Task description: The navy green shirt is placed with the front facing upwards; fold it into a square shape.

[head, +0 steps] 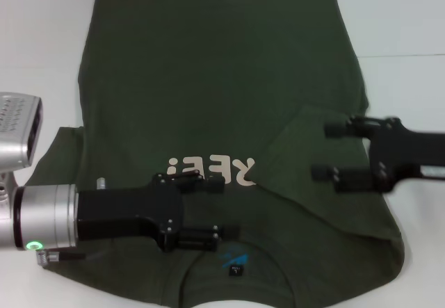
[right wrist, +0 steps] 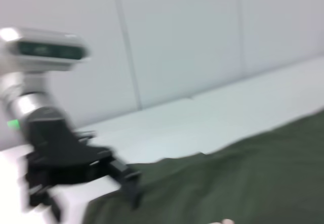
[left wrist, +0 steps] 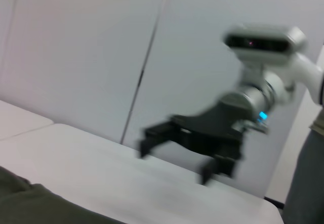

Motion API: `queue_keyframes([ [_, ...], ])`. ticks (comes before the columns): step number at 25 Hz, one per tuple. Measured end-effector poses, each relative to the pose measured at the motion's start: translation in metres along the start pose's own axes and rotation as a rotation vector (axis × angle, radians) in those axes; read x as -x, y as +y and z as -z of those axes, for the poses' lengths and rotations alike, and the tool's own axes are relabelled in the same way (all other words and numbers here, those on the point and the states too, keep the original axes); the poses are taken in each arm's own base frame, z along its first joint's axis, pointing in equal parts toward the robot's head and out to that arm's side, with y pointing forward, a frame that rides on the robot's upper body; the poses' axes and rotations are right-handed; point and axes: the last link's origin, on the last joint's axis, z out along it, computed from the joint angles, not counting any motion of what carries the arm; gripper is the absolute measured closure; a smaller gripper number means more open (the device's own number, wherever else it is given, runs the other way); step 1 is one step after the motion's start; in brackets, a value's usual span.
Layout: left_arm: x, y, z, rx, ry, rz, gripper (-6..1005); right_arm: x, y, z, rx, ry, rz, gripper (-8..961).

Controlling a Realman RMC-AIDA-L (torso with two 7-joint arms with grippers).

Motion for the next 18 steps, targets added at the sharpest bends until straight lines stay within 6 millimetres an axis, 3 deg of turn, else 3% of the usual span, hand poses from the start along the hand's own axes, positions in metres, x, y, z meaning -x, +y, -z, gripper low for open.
queue_keyframes([
  [7,0.0,-0.005,0.007,-0.055,0.025,0.046,115,-0.048,0.04,0.035,0.11,-0.067,0.161,62],
  [13,0.001,-0.025,0.027,-0.226,-0.01,0.188,116,-0.055,0.046,0.041,0.117,-0.062,0.166,49],
  [18,-0.004,-0.042,0.064,-0.44,-0.061,0.302,118,-0.055,0.048,0.033,0.142,-0.058,0.174,51],
])
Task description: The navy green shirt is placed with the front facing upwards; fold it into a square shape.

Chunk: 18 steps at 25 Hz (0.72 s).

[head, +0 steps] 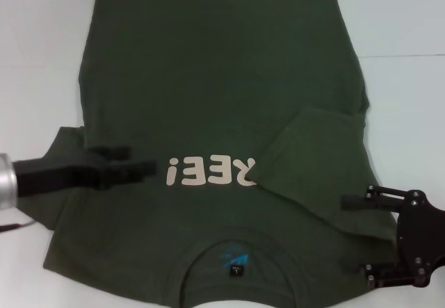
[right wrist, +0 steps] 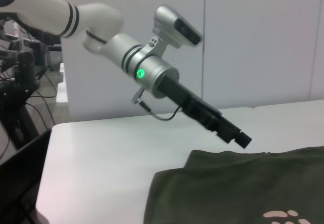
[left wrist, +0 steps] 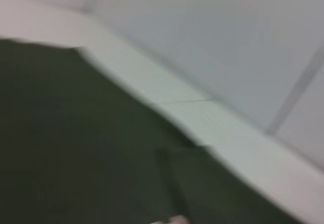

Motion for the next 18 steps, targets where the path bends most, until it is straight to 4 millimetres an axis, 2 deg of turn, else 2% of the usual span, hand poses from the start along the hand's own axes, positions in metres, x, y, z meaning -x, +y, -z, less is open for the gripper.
queue_keyframes([
  [5,-0.011,-0.022,0.029,-0.216,-0.103,0.104,119,-0.002,-0.001,-0.008,0.02,-0.015,-0.019,52],
  [12,-0.034,-0.03,0.064,-0.467,-0.227,0.234,123,-0.003,0.0,-0.01,0.027,-0.023,-0.021,53],
  [18,-0.035,-0.031,0.063,-0.6,-0.377,0.302,124,-0.004,-0.001,-0.012,0.023,-0.025,-0.02,54],
])
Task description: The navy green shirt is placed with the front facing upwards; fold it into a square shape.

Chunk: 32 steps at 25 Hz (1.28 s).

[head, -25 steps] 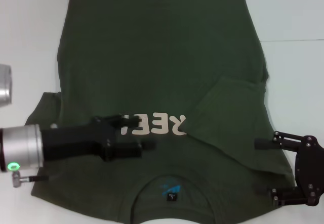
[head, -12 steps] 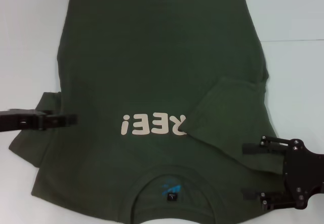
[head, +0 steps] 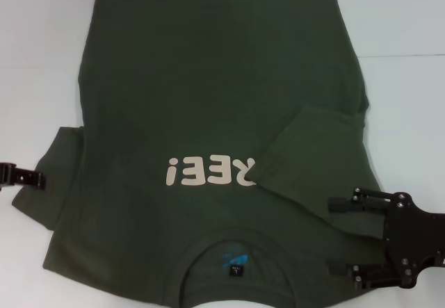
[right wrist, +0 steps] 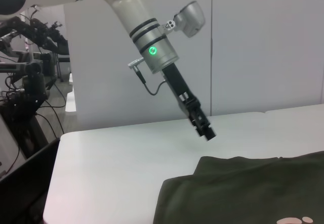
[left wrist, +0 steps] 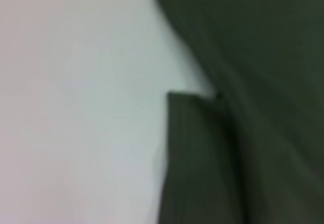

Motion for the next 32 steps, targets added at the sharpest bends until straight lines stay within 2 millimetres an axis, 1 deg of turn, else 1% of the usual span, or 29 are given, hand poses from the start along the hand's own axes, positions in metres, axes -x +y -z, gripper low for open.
queue_keyframes([
  [2,-0.002,0.003,-0.004,-0.045,-0.046,0.005,124,0.0,0.0,-0.001,0.001,-0.002,-0.002,54],
  [6,-0.006,0.006,-0.007,-0.045,-0.049,0.006,125,0.0,-0.003,-0.004,0.002,-0.005,-0.007,53],
  [12,-0.006,-0.001,-0.008,-0.05,-0.047,0.068,126,-0.001,-0.003,-0.009,0.01,-0.006,-0.018,56],
  [20,-0.002,-0.008,-0.021,-0.02,-0.092,0.151,127,0.001,-0.005,-0.012,0.022,-0.003,-0.019,60],
  [32,-0.002,-0.01,-0.033,-0.019,-0.103,0.166,128,0.001,-0.004,-0.013,0.035,0.0,-0.018,64],
])
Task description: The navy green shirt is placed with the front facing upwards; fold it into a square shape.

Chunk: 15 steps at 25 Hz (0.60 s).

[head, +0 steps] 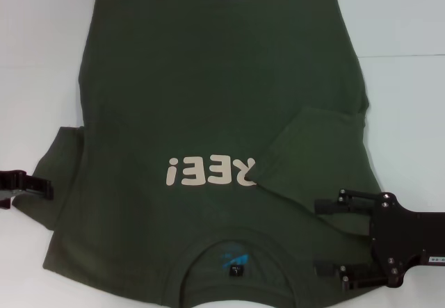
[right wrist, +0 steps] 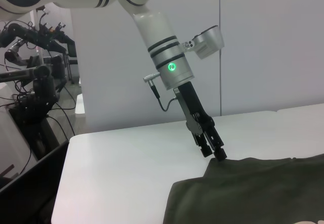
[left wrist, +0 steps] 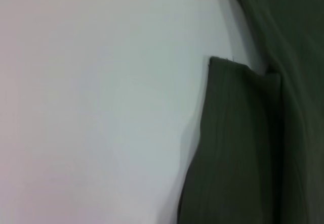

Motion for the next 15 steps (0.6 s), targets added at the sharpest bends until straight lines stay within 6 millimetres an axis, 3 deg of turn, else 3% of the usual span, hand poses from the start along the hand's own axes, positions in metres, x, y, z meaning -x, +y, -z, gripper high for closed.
queue_keyframes([
  [15,-0.0041,-0.0047,-0.006,-0.022,0.029,-0.011,130,0.0013,0.0004,-0.0033,0.018,0.002,0.002,69],
])
